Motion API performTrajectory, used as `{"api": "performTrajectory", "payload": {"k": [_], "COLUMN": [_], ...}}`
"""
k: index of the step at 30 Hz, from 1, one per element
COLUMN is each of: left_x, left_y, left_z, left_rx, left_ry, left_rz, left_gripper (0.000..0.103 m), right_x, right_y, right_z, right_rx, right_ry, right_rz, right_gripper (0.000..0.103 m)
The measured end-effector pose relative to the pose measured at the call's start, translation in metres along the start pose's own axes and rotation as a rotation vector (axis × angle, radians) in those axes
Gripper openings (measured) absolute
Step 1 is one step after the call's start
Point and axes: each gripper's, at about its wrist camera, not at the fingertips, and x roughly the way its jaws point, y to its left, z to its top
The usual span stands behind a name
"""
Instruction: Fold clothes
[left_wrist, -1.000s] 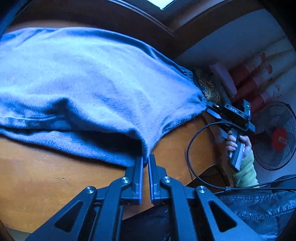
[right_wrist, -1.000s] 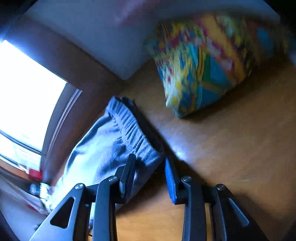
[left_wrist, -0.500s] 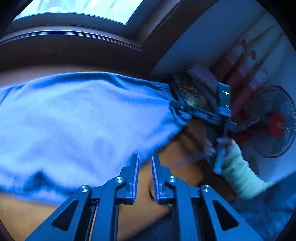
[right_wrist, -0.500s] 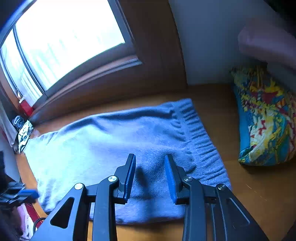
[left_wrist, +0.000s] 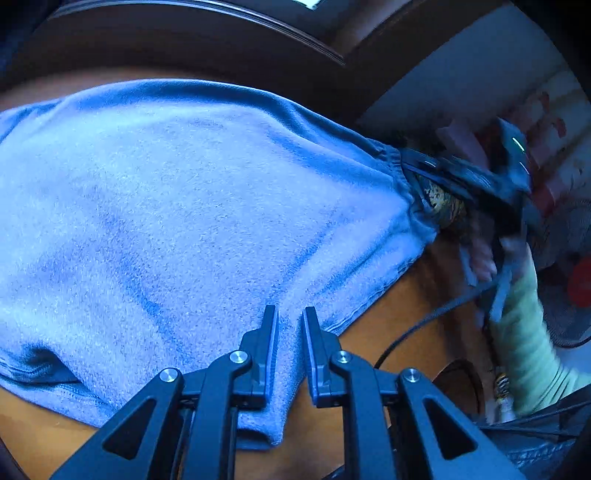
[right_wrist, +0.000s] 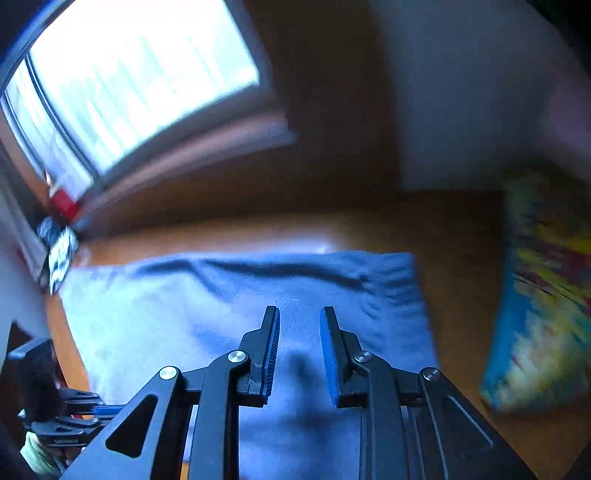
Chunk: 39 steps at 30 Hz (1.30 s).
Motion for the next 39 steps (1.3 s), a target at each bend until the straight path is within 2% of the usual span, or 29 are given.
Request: {"api": "performTrajectory", "payload": {"k": [1,2,3,5,7,8,13,14,17,20,25,28,30,32,36,39], "left_x": [0.000,0.001,-0.002,-0.006,-0.008,-0.009,-0.012,-0.011,-0.012,-0.012,-0.017,-0.035,-0.052,-0.074,-0.105,-0.129], "left_y": [0.001,0.001,0.003,0.006,0.007,0.007,0.010,0.010,0.009,0.009,0.012,0.010,0.011,0.021,0.048,0.076], "left_z": [0.001,0.002,-0.001,-0.008,-0.011,-0.012,-0.015,-0.013,-0.013,-0.007,0.001,0.001,-0.004,-0.002,-0.001,-0.011], "left_rx": [-0.004,-0.008,-0.015,-0.030,-0.029,-0.026,-0.031,-0.031,-0.022,-0.018,-0.045,-0.032,-0.012,-0.015,-0.029,0.023], "left_ry": [-0.001,-0.002,-0.006,-0.014,-0.023,-0.023,-0.019,-0.020,-0.016,-0.015,0.016,0.010,-0.014,-0.054,-0.093,-0.096], "left_rz": [0.001,0.002,-0.003,-0.013,-0.012,-0.009,-0.011,-0.009,0.001,0.005,0.006,0.062,0.095,0.136,0.195,0.280], "left_gripper": [0.011,0.011,0.011,0.011,0.011,0.011,0.011,0.011,0.011,0.011,0.014,0.026,0.052,0.062,0.062,0.062], "right_x": [0.015,0.019,0.020,0.020,0.019,0.017,-0.020,-0.028,-0.033,-0.020,-0.030,-0.042,-0.050,-0.055,-0.061,-0.063], "right_y": [-0.007,-0.014,-0.022,-0.035,-0.044,-0.042,-0.011,-0.005,0.001,-0.009,-0.004,0.005,0.026,0.054,0.119,0.175], "right_z": [0.002,0.004,0.006,0.008,0.007,0.004,-0.031,-0.043,-0.073,-0.095,-0.099,-0.099,-0.108,-0.115,-0.128,-0.147], "right_rx": [-0.018,-0.015,-0.001,0.035,0.086,0.080,-0.035,-0.060,-0.079,-0.090,-0.072,-0.049,-0.067,-0.099,-0.183,-0.270], "right_ry": [0.029,0.011,-0.021,-0.068,-0.079,-0.085,-0.137,-0.147,-0.147,-0.129,-0.166,-0.190,-0.205,-0.217,-0.230,-0.231], "right_rz": [-0.059,-0.092,-0.110,-0.126,-0.108,-0.125,-0.177,-0.187,-0.210,-0.250,-0.261,-0.226,-0.196,-0.172,-0.138,-0.108], "right_gripper": [0.019,0.004,0.000,0.000,0.000,0.000,0.011,0.017,0.030,0.031,0.035,0.043,0.044,0.044,0.044,0.044]}}
